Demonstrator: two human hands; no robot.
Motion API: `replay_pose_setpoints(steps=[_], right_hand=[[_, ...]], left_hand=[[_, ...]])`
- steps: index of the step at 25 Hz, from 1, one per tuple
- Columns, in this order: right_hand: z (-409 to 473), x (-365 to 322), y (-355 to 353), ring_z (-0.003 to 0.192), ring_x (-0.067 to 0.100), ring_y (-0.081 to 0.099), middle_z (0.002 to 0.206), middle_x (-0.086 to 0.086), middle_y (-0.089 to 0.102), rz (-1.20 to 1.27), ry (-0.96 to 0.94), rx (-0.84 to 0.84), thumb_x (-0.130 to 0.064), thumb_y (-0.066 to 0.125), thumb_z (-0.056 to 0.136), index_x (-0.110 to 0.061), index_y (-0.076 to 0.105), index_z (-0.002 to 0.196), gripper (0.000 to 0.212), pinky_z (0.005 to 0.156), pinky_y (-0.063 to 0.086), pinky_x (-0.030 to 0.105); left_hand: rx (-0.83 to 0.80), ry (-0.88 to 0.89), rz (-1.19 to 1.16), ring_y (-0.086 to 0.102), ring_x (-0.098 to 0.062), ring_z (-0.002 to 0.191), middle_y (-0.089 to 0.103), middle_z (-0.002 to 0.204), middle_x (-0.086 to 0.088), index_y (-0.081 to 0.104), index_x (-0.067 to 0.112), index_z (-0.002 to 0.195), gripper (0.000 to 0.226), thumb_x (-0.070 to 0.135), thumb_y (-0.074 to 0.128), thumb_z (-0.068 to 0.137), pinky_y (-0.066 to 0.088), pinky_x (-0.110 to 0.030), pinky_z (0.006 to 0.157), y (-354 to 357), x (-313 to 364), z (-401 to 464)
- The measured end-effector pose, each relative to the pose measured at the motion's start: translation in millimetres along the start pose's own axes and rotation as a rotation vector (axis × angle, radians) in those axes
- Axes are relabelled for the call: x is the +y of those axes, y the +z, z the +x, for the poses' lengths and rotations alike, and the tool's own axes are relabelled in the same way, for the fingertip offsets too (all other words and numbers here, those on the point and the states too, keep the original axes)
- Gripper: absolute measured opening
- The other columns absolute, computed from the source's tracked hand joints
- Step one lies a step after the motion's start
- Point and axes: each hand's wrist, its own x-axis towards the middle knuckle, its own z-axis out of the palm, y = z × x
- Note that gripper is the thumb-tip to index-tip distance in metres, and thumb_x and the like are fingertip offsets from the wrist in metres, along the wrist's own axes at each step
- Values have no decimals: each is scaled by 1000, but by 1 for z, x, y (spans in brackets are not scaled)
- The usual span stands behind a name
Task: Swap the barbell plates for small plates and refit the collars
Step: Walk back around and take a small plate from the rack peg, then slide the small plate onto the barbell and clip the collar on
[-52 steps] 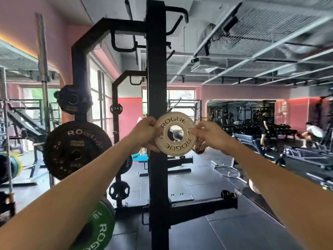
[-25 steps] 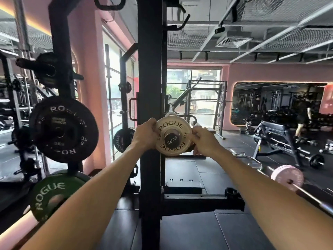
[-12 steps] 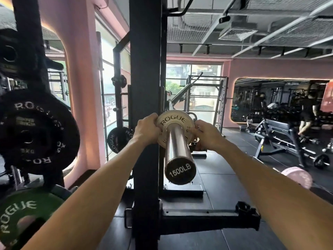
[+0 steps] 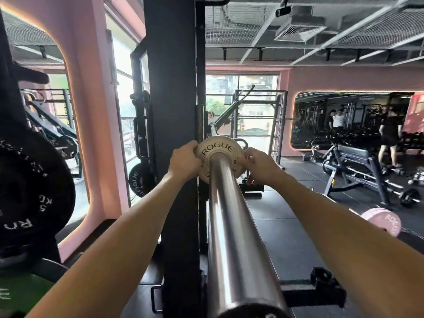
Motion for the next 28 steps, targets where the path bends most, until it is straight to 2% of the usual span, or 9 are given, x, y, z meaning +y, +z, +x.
replay_pose_setpoints(steps=[3, 7, 14, 16, 18, 20, 22, 25, 28], right_hand=[[14, 5, 4, 36, 15, 59, 72, -3, 68, -27, 9, -1, -29, 54, 95, -14, 53, 94, 14, 51, 45, 28], [31, 8, 8, 39, 14, 62, 77, -1, 72, -61, 24, 7, -31, 52, 95, -17, 54, 95, 14, 57, 48, 30], [39, 10, 7, 49, 22, 65, 79, 7, 71, -33, 62, -30, -31, 52, 96, -17, 52, 94, 14, 41, 43, 25], [34, 12, 8, 51, 22, 62, 82, 10, 69, -49, 79, -29, -36, 51, 96, -18, 54, 89, 19, 40, 43, 24], [27, 19, 11, 57, 22, 59, 90, 11, 68, -93, 109, -51, -46, 52, 93, -17, 58, 94, 30, 42, 43, 23], [15, 33, 10, 71, 20, 55, 109, 11, 67, -139, 147, -84, -48, 54, 92, -16, 60, 109, 37, 57, 43, 25], [-1, 47, -3, 87, 20, 55, 122, 11, 64, -199, 182, -118, -43, 57, 92, -16, 57, 121, 40, 74, 40, 26], [-31, 67, -35, 109, 23, 57, 129, 9, 60, -234, 243, -149, -42, 59, 92, -17, 53, 128, 44, 84, 39, 26], [-63, 85, -73, 121, 25, 53, 135, 8, 55, -274, 293, -140, -45, 61, 90, -19, 51, 131, 50, 95, 40, 30]], left_hand=[[2, 0, -11, 56, -28, 83, 65, 87, -8, 55, 14, 84, 12, 5, 51, 78, 39, -30, 68, 7, -7, 12], [-3, -24, -31, 58, -29, 86, 64, 88, -8, 57, 13, 88, 13, 5, 51, 79, 47, -35, 71, 17, -11, 27], [-17, 1, -5, 57, -30, 85, 64, 90, -9, 55, 15, 87, 10, 10, 49, 81, 43, -34, 69, 16, -12, 31], [-31, -29, 17, 58, -33, 86, 63, 96, -12, 51, 16, 94, 8, 20, 48, 89, 49, -38, 70, 23, -14, 24], [-108, -88, 75, 60, -40, 95, 62, 108, -19, 48, 10, 110, 26, 31, 44, 95, 51, -45, 81, 31, -21, 8], [-281, -109, 126, 58, -40, 109, 58, 122, -21, 45, 4, 125, 45, 37, 41, 95, 48, -46, 93, 46, -36, -13], [-394, -84, 164, 58, -32, 112, 58, 125, -12, 46, 7, 131, 50, 39, 48, 94, 48, -44, 97, 62, -37, -32], [-383, -51, 46, 61, -25, 99, 58, 100, -2, 53, 10, 113, 56, 54, 62, 79, 50, -38, 86, 88, -1, -54], [-430, 10, 13, 53, -19, 92, 53, 97, 1, 52, 13, 112, 52, 55, 65, 84, 41, -27, 72, 108, 54, -68]])
